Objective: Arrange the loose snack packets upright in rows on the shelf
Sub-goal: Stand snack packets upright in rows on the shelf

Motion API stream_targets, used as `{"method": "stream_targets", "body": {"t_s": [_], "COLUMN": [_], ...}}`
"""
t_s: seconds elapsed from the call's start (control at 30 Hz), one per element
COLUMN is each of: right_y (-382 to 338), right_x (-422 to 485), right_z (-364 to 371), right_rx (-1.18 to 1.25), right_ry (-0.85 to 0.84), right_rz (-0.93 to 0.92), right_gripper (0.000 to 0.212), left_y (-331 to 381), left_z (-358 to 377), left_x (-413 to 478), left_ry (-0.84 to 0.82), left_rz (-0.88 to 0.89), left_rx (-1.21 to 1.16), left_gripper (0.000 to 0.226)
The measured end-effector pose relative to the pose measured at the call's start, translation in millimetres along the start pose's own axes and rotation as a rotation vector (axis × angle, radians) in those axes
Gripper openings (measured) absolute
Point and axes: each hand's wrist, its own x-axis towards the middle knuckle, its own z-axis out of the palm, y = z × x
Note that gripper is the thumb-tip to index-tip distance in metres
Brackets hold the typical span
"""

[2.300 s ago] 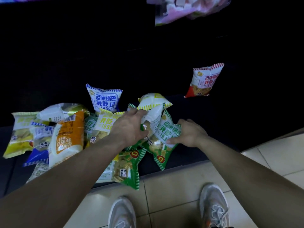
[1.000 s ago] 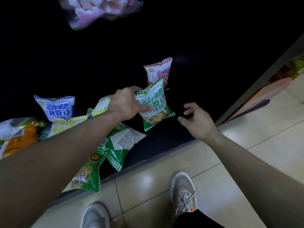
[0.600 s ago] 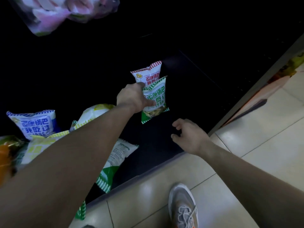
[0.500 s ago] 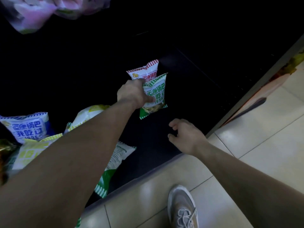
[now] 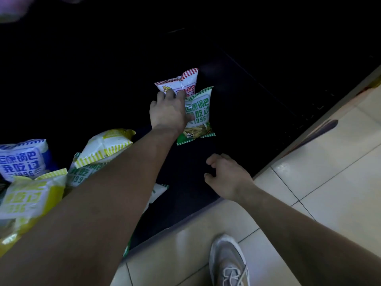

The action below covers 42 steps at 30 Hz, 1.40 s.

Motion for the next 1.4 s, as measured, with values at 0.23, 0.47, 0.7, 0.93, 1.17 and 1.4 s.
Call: {"method": "stream_targets", "body": {"t_s": [0.23,0.47,0.7,0.93,1.17,1.4], "right_y": [-10,-55,-130,-181,-192,-180], "right_x": [-10,-36,-73,-86,-76,-64], "right_z": [-16,-71,-107,-32,94,139], "right_rx": [-0.083,-0.223,-0.297,-0.373,-0.364,-0.413], "right_ry": [-0.027,-0.029,0.026,-0.097,-0.161,-0.062], "right_rz": [-0.009,-0.092,-0.278,-0.369,-0.332,-0.330], "right_gripper": [0.049,0.056,0.059,0.057,0.077,0.095], "left_y": [-15,-81,-146,-188,-231,-249], "left_z": [-26,-95,-142,-139,-113,-95], "left_x": [-11,-81,-184,-255,-278,-266], "left_ry": [-0.003,-0.157,-0.291,-0.401,-0.459,-0.408], "left_rz": [0.017,0.055,0.033,0.044,0.038,-0.044], "left_rx": [-0.043,0.052,0.123,0.124,0.062,-0.066], "left_gripper": [0.090,0.087,0.081,0.085,0.082,0.080]}}
